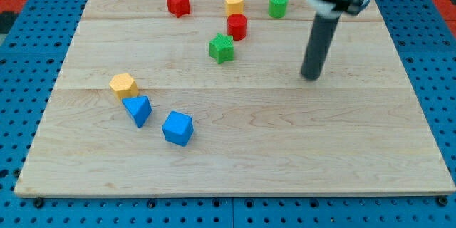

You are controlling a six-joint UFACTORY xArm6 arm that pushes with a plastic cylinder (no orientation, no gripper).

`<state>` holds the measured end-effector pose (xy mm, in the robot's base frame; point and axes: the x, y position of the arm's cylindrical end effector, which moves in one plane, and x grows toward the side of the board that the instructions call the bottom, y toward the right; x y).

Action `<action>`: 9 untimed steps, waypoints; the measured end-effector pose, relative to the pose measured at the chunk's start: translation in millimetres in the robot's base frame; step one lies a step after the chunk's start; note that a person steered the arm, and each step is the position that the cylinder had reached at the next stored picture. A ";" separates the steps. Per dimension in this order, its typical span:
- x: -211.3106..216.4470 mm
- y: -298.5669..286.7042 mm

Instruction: Slide the yellow hexagon to the center of the board

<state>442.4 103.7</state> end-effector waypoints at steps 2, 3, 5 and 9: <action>-35.5 -192.5; -53.9 -186.3; -72.4 -113.4; -62.1 -358.5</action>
<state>380.3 -254.7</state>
